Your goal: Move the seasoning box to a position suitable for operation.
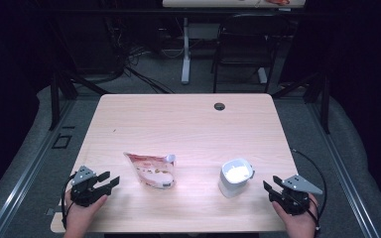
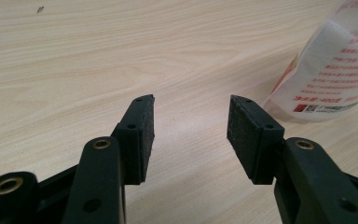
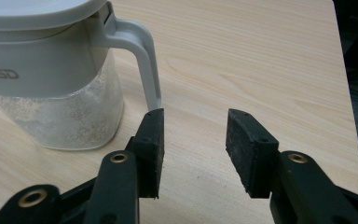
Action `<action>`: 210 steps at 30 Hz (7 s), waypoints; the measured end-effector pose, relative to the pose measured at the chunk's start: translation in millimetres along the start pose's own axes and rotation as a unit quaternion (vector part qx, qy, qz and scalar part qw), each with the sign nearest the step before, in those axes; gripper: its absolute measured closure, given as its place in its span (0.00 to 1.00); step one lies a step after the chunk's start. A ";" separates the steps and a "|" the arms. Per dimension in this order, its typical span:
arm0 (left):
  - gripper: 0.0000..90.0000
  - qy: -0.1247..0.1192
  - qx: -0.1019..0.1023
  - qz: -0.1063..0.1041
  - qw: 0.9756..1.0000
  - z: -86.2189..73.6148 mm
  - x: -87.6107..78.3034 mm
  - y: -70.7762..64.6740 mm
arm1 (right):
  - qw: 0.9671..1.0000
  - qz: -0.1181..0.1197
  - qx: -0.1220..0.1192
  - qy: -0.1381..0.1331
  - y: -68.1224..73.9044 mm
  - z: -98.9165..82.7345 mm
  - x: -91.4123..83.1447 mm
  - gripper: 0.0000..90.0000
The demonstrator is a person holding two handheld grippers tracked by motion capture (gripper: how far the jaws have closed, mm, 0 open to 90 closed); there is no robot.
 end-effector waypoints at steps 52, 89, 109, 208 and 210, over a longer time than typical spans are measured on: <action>0.63 -0.011 -0.027 -0.020 0.999 -3.9 -12.9 6.6 | 0.999 0.042 -0.021 -0.002 22.9 19.6 58.0 0.74; 0.64 -0.010 -0.023 -0.019 1.000 -3.5 -12.8 7.3 | 0.999 0.011 -0.013 0.035 54.1 27.4 60.7 0.91; 0.64 -0.007 -0.022 -0.021 1.000 -4.9 -12.5 6.3 | 0.998 0.055 0.001 0.027 83.0 32.9 58.0 0.80; 0.64 -0.004 -0.019 -0.029 0.999 -5.1 -14.0 2.5 | 0.989 0.135 -0.043 0.036 94.0 83.6 15.4 1.00; 0.64 -0.004 -0.016 -0.031 0.999 -4.8 -14.6 1.9 | 0.989 0.135 -0.043 0.036 93.9 83.5 15.4 1.00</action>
Point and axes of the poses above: each handheld gripper's, and its own axes: x roughly forward along the jaws, z roughly out of its top, y roughly to its left, the point moved 4 cm from there along x, roughly forward along the jaws, and after that the axes turned 3 degrees about -y, right-handed, at the moved point
